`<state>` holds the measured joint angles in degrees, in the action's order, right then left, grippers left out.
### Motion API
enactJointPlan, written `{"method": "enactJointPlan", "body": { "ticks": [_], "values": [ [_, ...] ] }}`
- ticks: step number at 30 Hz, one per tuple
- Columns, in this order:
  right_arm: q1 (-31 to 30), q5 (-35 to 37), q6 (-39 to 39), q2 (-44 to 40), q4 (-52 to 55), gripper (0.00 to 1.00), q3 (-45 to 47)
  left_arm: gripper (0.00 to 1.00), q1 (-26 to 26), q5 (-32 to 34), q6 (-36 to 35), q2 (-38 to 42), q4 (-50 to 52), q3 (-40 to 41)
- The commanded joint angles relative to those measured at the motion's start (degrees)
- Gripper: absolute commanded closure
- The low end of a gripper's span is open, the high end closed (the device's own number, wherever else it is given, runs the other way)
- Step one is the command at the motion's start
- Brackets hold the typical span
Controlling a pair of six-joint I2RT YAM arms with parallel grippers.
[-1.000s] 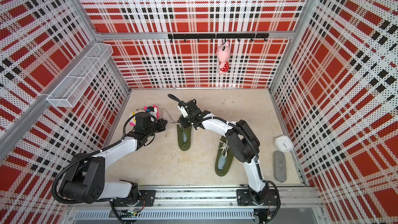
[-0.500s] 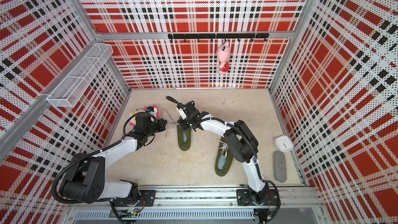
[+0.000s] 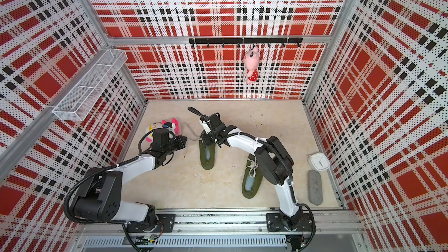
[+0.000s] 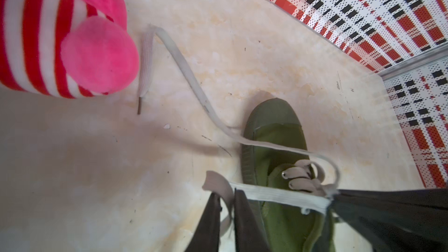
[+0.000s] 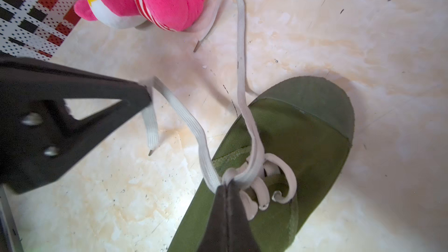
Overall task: Remove the insole from the shoe
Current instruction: Untie the shoelace on the shoe.
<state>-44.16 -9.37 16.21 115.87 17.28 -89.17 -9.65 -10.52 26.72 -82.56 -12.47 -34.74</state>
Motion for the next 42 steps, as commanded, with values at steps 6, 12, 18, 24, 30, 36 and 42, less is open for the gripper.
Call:
{"method": "enactJointPlan", "body": {
  "ticks": [6,12,18,24,30,36,42],
  "values": [
    [-0.31,-0.13,2.87,-4.16,-2.88,1.0,0.51,0.5,-0.74,7.35,-3.08,7.42,0.21,3.37],
    [-0.22,-1.09,4.8,-4.72,-4.81,1.0,1.4,0.56,-8.28,4.33,-5.36,11.06,-0.86,5.59],
    [-0.22,-1.22,5.56,-4.86,-4.79,1.0,1.88,0.66,-13.49,-1.4,-3.87,6.54,-7.91,6.48],
    [-0.22,-1.44,5.85,-5.29,-5.14,1.0,2.59,0.69,-13.55,-1.82,-1.75,0.16,-13.6,4.89],
    [-0.22,-1.8,6.06,-5.57,-5.41,1.0,3.36,0.65,-13.12,-1.43,-0.38,-3.96,-18.74,3.63],
    [-0.22,-1.75,6.33,-5.92,-5.93,1.0,4.15,0.64,-12.52,-0.7,1.29,-6.53,-22.13,2.83],
    [-0.22,-1.81,6.49,-6.18,-6.11,1.0,4.42,0.62,-11.84,-1.08,2.2,-8.42,-24.86,2.44]
  ]
}}
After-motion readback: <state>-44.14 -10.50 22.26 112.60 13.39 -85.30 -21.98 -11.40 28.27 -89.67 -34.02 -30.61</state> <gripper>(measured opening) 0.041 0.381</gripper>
